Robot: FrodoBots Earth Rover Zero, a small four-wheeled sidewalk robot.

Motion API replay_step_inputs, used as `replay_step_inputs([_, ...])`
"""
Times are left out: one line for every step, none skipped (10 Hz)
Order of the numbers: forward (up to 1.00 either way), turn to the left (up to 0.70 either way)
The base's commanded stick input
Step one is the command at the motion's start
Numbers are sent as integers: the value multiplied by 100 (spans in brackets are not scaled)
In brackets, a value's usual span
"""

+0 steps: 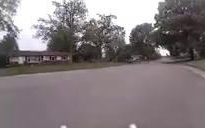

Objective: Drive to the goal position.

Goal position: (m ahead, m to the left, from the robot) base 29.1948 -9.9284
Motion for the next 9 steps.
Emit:
replay_step_inputs([100, 2])
replay_step_inputs([100, 1])
replay_step_inputs([100, 0])
replay_step_inputs([100, 1])
replay_step_inputs([100, 1])
replay_step_inputs([100, 2])
replay_step_inputs([100, 0])
replay_step_inputs([100, 0])
replay_step_inputs([100, 0])
